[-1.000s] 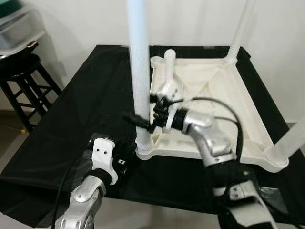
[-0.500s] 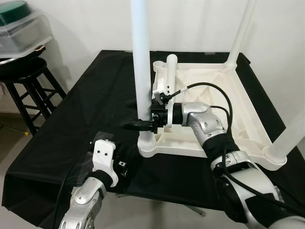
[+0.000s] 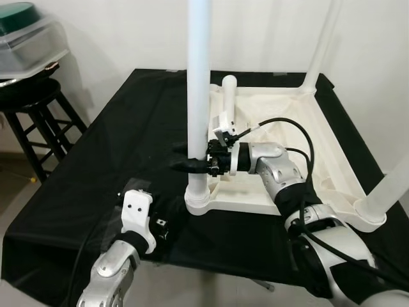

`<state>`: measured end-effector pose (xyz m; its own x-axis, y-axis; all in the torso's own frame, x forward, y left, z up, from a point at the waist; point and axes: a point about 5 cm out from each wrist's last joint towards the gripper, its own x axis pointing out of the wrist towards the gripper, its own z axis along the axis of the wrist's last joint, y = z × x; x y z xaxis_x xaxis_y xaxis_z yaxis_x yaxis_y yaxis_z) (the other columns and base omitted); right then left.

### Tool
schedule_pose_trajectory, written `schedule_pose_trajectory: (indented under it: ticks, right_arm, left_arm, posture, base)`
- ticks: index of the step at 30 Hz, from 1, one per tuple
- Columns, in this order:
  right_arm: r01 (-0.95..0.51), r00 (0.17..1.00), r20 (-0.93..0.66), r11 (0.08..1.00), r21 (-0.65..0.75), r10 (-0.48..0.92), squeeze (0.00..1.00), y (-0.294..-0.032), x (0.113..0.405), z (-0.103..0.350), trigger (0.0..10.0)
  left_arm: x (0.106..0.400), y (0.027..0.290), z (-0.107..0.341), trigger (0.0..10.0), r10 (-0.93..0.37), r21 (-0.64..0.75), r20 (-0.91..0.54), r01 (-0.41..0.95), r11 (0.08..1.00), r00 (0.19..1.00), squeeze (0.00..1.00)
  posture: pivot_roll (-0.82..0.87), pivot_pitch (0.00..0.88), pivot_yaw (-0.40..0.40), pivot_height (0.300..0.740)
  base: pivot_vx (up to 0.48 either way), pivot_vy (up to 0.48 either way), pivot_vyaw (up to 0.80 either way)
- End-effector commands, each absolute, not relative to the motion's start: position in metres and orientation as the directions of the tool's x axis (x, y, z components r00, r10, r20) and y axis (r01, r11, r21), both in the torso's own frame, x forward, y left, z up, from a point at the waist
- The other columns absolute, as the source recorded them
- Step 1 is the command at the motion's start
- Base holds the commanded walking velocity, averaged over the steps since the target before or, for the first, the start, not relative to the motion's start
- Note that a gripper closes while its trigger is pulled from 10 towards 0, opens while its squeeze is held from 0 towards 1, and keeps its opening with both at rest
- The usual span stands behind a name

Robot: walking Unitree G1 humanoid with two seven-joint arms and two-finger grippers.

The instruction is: Building children table

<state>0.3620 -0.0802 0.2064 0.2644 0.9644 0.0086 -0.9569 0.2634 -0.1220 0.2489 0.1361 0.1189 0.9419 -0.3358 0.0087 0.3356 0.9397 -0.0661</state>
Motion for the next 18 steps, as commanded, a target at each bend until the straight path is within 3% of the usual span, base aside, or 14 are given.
schedule_pose_trajectory:
  ticks: [1, 2, 3, 4, 7, 15, 16, 18]
  right_arm:
    - [-0.887, 0.461, -0.045, 0.459, -0.058, 0.886, 0.00, -0.092, 0.365, 0.189, 0.0]
    - [-0.887, 0.461, -0.045, 0.459, -0.058, 0.886, 0.00, -0.092, 0.365, 0.189, 0.0]
    - [-0.679, 0.733, -0.067, 0.734, -0.019, 0.677, 0.00, -0.092, 0.363, 0.171, 0.0]
    - [-0.580, 0.808, -0.119, 0.814, 0.015, 0.577, 0.00, -0.079, 0.336, 0.143, 0.0]
    - [-0.535, 0.833, -0.152, 0.845, 0.019, 0.531, 0.00, -0.067, 0.313, 0.129, 0.0]
    - [-0.616, 0.779, -0.149, 0.787, -0.007, 0.609, 0.00, -0.051, 0.310, 0.133, 0.0]
    - [-0.616, 0.781, -0.143, 0.788, -0.008, 0.609, 0.00, -0.050, 0.311, 0.137, 2.9]
    - [-0.600, 0.792, -0.144, 0.800, -0.009, 0.593, 0.00, -0.050, 0.309, 0.141, 2.9]
  left_arm:
    - [0.245, 0.137, 0.116, 10.0, -0.338, -0.076, -0.006, 0.337, 0.939, 0.941, 0.00]
    - [0.245, 0.137, 0.116, 10.0, -0.338, -0.076, -0.006, 0.337, 0.939, 0.941, 0.00]
    - [0.245, 0.139, 0.116, 10.0, -0.338, -0.077, -0.006, 0.336, 0.939, 0.941, 0.00]
    - [0.245, 0.139, 0.117, 10.0, -0.338, -0.078, -0.006, 0.336, 0.938, 0.941, 0.00]
    - [0.246, 0.140, 0.116, 10.0, -0.342, -0.076, -0.010, 0.340, 0.937, 0.940, 0.00]
    - [0.246, 0.141, 0.117, 10.0, -0.327, -0.085, -0.004, 0.326, 0.942, 0.945, 0.00]
    - [0.246, 0.141, 0.117, 10.0, -0.321, -0.085, -0.002, 0.320, 0.944, 0.947, 0.00]
    - [0.246, 0.141, 0.117, 10.0, -0.318, -0.085, -0.001, 0.317, 0.945, 0.948, 0.00]
  posture:
    - [0.01, 0.085, 0.023, 0.740]
    - [0.01, 0.085, 0.023, 0.740]
    - [0.00, 0.088, 0.026, 0.740]
    - [0.00, 0.096, 0.044, 0.740]
    - [0.00, 0.079, 0.039, 0.740]
    - [0.01, 0.087, 0.032, 0.740]
    - [0.01, 0.087, 0.031, 0.740]
    - [0.01, 0.087, 0.030, 0.740]
  base:
    - [0.000, 0.000, 0.00]
    - [0.000, 0.000, 0.00]
    - [0.000, 0.000, 0.00]
    - [0.000, 0.000, 0.00]
    - [0.000, 0.000, 0.00]
    - [0.000, 0.000, 0.00]
    - [0.000, 0.000, 0.00]
    - [0.000, 0.000, 0.00]
